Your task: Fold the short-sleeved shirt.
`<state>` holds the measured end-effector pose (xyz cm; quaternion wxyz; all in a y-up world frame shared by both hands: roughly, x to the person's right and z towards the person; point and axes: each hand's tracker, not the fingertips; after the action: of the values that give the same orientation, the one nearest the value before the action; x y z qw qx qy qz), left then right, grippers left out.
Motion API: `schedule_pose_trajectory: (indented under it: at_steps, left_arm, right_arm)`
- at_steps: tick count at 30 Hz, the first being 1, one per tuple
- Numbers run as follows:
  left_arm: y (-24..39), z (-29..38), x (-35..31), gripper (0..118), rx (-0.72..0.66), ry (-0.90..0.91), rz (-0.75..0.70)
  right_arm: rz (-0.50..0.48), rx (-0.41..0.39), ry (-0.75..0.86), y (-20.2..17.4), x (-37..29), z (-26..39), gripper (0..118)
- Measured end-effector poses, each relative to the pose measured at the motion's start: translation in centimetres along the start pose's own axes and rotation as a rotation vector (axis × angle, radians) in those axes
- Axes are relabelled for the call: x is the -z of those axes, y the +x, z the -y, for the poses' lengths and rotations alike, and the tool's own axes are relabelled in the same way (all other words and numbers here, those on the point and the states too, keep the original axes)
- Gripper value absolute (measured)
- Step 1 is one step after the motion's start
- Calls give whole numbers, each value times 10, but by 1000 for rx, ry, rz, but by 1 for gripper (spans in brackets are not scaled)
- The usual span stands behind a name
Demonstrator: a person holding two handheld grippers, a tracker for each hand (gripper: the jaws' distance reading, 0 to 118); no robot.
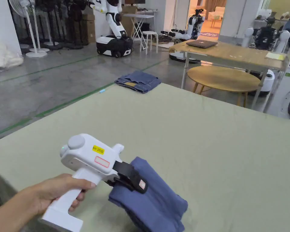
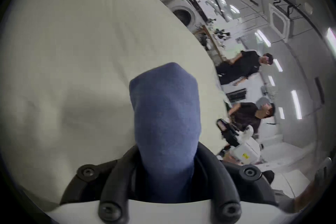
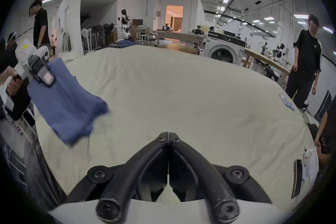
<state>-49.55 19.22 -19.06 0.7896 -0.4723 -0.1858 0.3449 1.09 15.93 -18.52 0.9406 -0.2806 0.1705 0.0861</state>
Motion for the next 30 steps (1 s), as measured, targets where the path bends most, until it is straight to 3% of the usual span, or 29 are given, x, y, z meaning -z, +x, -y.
schedule_pose_trajectory:
  at_steps: [9,13,19,20,22,23,27,30]
  left_arm:
    - [-68,-63,-127,16,-61,7,-399]
    - [-89,-54,-130,16,-124,-31,-528]
    - [-99,-40,-118,16,-182,-48,-558]
    - [-99,-38,-120,19,-183,-40,-560]
    - [-96,-41,-129,39,-166,-29,-594]
    - [-94,-42,-133,44,-144,-23,-635]
    - [-84,-43,-157,44,-89,34,-784]
    - [-76,-39,-156,44,-61,122,-789]
  right_arm:
    - [29,49,25,4,7,-4,0]
    - [44,53,9,8,9,0,0]
    - [54,57,-5,14,7,4,0]
    - [55,59,-5,15,7,4,0]
    - [57,62,-6,17,6,2,0]
    - [58,62,-4,18,5,2,0]
    - [63,64,5,21,3,1,0]
    - [66,69,13,22,2,1,0]
